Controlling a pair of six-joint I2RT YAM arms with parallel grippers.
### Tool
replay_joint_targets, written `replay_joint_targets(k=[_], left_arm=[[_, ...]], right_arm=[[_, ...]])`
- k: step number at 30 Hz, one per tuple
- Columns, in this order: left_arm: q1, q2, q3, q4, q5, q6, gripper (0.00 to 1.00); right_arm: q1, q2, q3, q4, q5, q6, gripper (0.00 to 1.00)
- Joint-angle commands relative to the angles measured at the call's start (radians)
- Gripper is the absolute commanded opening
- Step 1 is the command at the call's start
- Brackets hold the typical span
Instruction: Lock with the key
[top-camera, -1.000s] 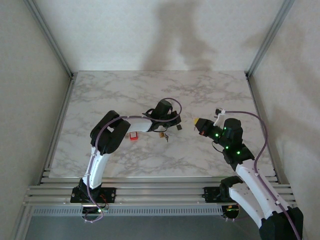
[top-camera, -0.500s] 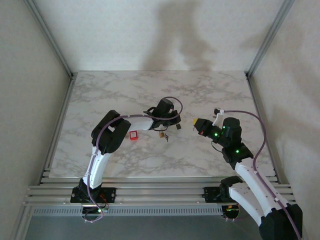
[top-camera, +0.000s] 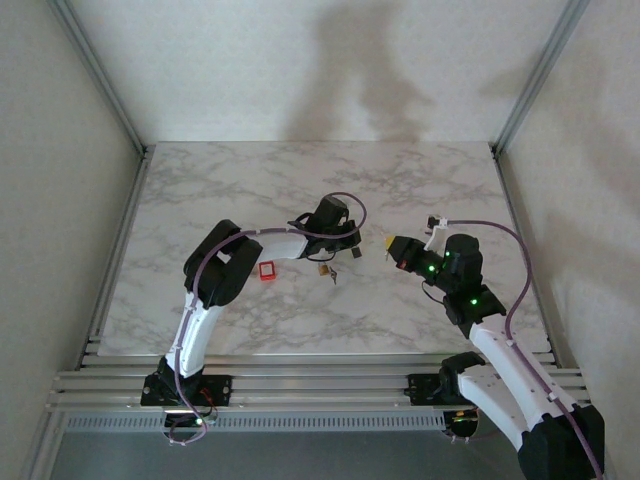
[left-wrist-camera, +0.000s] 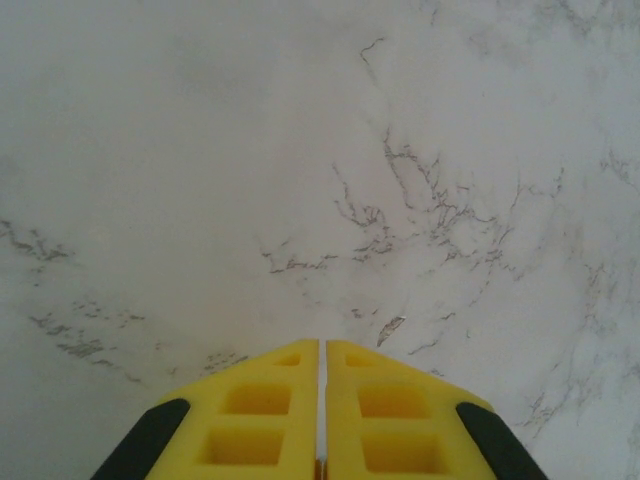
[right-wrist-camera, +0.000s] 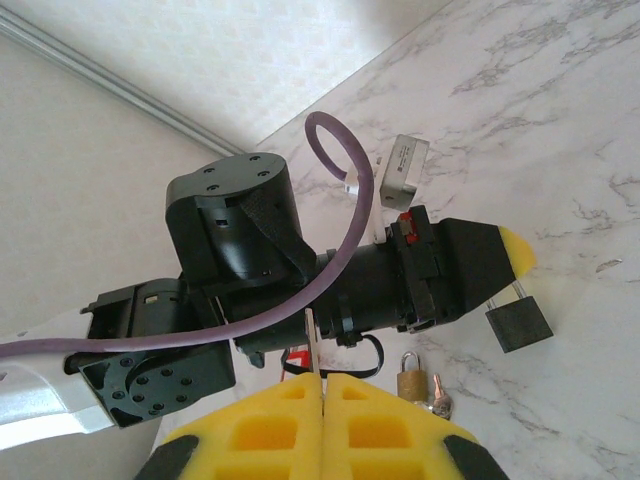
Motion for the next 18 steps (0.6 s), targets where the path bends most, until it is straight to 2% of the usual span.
replay_joint_targets(k=[1,12,18], left_arm=[[-0.008,0.025,0.030,-0.030,-0.027,0.023,0.08],[-0.009,0.031,0.040,-0.038,-0.033,0.029,0.19],[-0.008,0.034,0.053,-0.053,-0.040,0.037,0.21]], right_arm=[[-0.005,0.002,-0.006,0.036,-0.020,0.003,0.00],[-0.005,0.005,-0.007,0.041,-0.025,0.007,0.00],[-0.004,0.006,-0.007,0.043,-0.031,0.009,0.00]])
